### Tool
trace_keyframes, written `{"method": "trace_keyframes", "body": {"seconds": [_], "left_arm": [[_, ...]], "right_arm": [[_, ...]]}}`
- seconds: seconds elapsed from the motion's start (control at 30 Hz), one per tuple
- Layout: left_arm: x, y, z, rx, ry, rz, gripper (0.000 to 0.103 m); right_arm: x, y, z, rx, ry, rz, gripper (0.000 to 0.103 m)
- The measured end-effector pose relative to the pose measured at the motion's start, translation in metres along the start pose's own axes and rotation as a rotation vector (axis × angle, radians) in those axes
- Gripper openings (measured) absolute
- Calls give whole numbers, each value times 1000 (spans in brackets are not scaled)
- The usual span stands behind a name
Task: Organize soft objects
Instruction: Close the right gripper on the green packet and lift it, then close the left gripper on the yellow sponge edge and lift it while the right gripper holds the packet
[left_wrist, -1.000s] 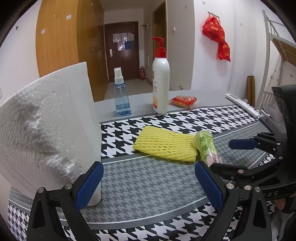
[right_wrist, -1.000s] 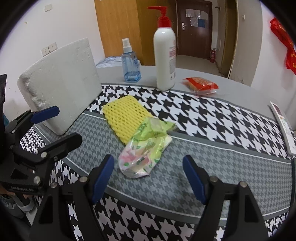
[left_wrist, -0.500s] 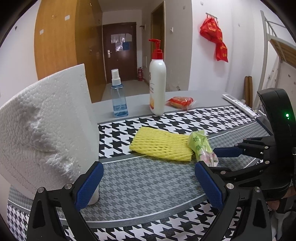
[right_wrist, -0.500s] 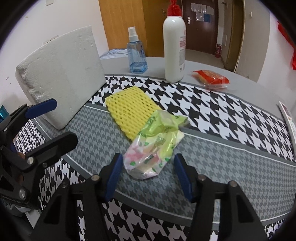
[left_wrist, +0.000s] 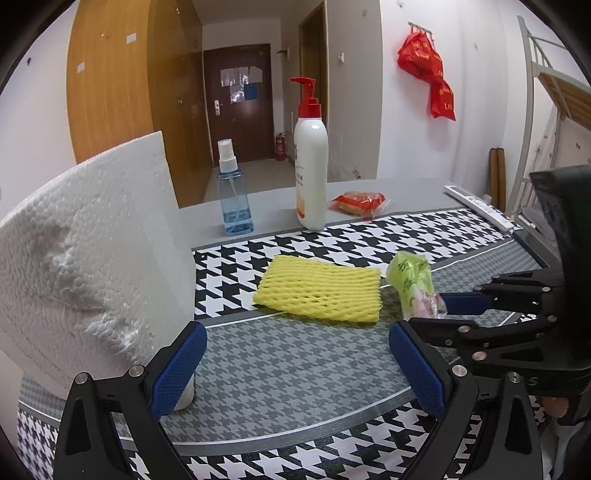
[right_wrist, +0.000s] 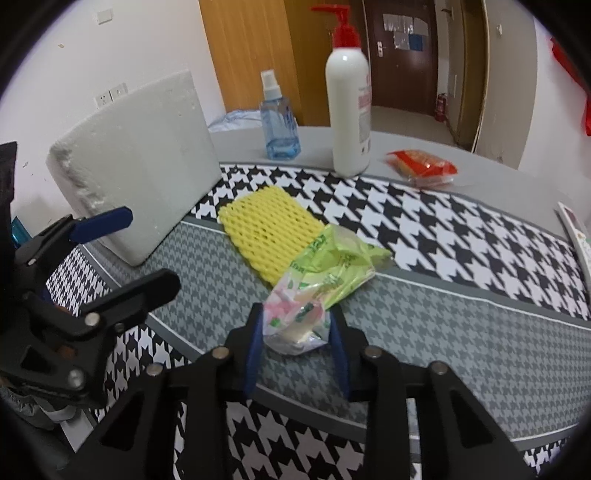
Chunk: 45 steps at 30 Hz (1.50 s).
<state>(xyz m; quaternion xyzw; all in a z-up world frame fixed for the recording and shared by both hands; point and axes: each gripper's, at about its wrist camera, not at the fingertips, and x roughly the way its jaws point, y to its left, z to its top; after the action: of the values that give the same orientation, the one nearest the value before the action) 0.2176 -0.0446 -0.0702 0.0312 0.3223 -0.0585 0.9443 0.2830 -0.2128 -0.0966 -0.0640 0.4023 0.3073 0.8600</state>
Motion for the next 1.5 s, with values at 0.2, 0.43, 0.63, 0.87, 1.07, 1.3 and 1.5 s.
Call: {"method": "trace_keyframes", "body": {"seconds": [0.2, 0.43, 0.63, 0.87, 1.07, 1.3, 1.5], "left_arm": [[4, -7, 5, 11, 6, -6, 99], [16, -13, 14, 12, 40, -32, 99], [30, -20, 18, 11, 68, -27, 99], [46, -21, 22, -4, 93, -23, 99], [61, -25, 24, 8, 121, -1, 99], [76, -24, 25, 3, 139, -8, 99], [85, -23, 23, -1, 174, -35, 99]], "right_arm": [[-16, -13, -2, 33, -38, -14, 38], [-26, -30, -5, 81, -74, -15, 38], [-30, -35, -6, 93, -94, -3, 38], [-34, -35, -7, 91, -126, 17, 38], [-34, -41, -9, 116, -125, -3, 38], [-39, -41, -12, 118, -144, 29, 38], [-35, -43, -13, 132, -126, 14, 38]]}}
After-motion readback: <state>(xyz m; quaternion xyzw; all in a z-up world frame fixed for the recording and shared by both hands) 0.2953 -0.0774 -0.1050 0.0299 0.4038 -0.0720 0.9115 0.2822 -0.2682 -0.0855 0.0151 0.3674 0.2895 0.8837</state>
